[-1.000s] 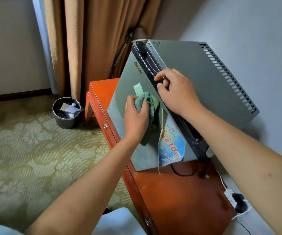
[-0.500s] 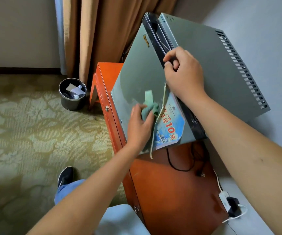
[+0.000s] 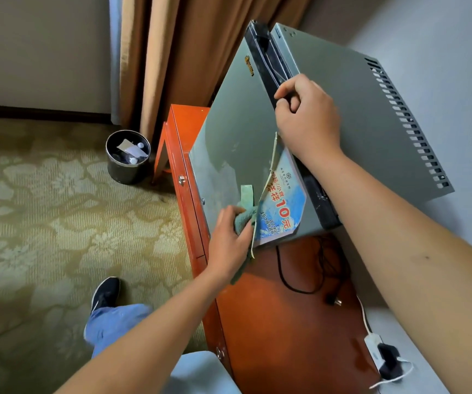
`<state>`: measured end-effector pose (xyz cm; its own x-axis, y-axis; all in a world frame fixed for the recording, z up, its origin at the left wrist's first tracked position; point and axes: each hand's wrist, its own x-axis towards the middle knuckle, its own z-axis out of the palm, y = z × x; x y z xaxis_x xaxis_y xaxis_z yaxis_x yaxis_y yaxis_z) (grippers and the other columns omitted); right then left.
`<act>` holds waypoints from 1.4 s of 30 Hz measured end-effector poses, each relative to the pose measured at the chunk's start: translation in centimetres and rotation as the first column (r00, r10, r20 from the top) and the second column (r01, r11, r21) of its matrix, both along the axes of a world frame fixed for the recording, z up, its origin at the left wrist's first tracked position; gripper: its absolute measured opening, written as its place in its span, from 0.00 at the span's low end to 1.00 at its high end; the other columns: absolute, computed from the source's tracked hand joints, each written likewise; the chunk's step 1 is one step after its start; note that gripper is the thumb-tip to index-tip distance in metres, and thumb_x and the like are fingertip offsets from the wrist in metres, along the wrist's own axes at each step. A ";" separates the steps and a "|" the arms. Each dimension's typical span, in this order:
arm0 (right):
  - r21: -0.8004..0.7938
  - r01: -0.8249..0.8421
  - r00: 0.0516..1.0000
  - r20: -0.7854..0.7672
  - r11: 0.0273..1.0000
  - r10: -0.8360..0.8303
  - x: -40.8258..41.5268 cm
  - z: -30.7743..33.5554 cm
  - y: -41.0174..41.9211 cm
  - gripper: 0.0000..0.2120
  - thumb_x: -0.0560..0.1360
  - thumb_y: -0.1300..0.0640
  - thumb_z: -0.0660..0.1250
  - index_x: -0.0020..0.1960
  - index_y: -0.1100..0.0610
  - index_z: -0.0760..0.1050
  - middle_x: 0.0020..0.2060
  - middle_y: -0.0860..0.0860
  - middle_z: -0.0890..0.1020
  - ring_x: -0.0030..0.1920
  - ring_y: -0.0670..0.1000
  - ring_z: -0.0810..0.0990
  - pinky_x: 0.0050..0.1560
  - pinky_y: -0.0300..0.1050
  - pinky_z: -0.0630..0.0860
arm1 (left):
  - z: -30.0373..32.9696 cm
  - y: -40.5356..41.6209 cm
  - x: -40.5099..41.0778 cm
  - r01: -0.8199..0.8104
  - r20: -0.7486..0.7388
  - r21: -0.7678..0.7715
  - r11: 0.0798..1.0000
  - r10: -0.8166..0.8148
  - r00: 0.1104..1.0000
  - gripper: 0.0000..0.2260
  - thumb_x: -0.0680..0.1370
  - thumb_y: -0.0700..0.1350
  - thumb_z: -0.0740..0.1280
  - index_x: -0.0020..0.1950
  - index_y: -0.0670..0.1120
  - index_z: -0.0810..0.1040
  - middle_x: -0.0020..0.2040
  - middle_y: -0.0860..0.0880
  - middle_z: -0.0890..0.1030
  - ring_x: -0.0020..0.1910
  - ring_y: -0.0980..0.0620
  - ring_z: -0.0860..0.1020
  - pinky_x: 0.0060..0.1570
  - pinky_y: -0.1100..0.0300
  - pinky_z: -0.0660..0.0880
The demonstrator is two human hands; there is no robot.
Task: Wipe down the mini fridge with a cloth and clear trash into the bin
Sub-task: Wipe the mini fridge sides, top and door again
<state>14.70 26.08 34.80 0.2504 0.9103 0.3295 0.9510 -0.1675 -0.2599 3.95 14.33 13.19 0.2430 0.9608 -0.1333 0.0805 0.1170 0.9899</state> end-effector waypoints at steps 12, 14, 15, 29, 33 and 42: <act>0.008 -0.001 1.000 0.007 1.000 0.001 0.2 -0.3 0.3 0.09 0.74 0.56 0.60 0.49 0.48 0.77 0.40 0.43 0.77 0.41 0.46 0.75 0.34 0.36 0.65 | 6.9 10.3 1.0 -0.127 0.045 0.206 0.970 0.121 0.992 0.06 0.75 0.51 0.64 0.50 0.56 0.69 0.48 0.55 0.74 0.45 0.55 0.77 0.41 0.50 0.78; 0.012 0.007 1.000 0.002 1.000 -0.007 0.2 -0.3 0.3 0.09 0.73 0.56 0.59 0.49 0.48 0.77 0.38 0.43 0.75 0.40 0.46 0.74 0.33 0.36 0.64 | 4.9 7.8 1.0 -0.113 0.029 0.179 0.977 0.109 0.994 0.06 0.75 0.54 0.63 0.50 0.57 0.69 0.48 0.56 0.74 0.44 0.58 0.77 0.39 0.52 0.78; 0.013 0.010 1.000 -0.001 1.000 -0.010 0.1 -0.3 0.3 0.10 0.73 0.56 0.59 0.48 0.48 0.77 0.38 0.43 0.75 0.40 0.45 0.74 0.33 0.36 0.63 | 3.5 6.3 0.8 -0.091 0.003 0.158 0.983 0.091 0.996 0.07 0.75 0.56 0.62 0.50 0.58 0.69 0.48 0.57 0.74 0.44 0.59 0.77 0.39 0.52 0.78; 0.014 0.029 0.999 0.016 0.999 -0.029 -0.1 -0.1 0.1 0.13 0.72 0.56 0.58 0.51 0.48 0.78 0.44 0.43 0.80 0.41 0.44 0.75 0.33 0.31 0.62 | 2.6 0.1 0.4 -0.008 0.015 0.143 0.990 0.005 1.000 0.21 0.67 0.50 0.76 0.54 0.60 0.69 0.52 0.59 0.74 0.47 0.64 0.75 0.38 0.61 0.74; 0.010 0.017 1.000 0.024 1.000 -0.017 -0.2 0.0 0.1 0.13 0.73 0.56 0.58 0.52 0.48 0.78 0.45 0.43 0.81 0.43 0.44 0.76 0.33 0.31 0.63 | 1.6 -1.7 0.4 -0.071 0.029 -0.022 0.997 0.072 0.997 0.12 0.76 0.46 0.70 0.54 0.55 0.70 0.52 0.54 0.74 0.45 0.62 0.76 0.39 0.55 0.76; 0.013 0.002 0.999 0.048 1.000 -0.003 -0.1 -0.1 0.0 0.14 0.73 0.56 0.58 0.53 0.49 0.78 0.47 0.43 0.80 0.45 0.44 0.75 0.36 0.32 0.64 | 3.3 -5.0 2.6 -0.050 0.140 -0.114 0.992 0.066 0.988 0.10 0.74 0.47 0.63 0.48 0.40 0.70 0.34 0.58 0.70 0.30 0.58 0.70 0.31 0.79 0.68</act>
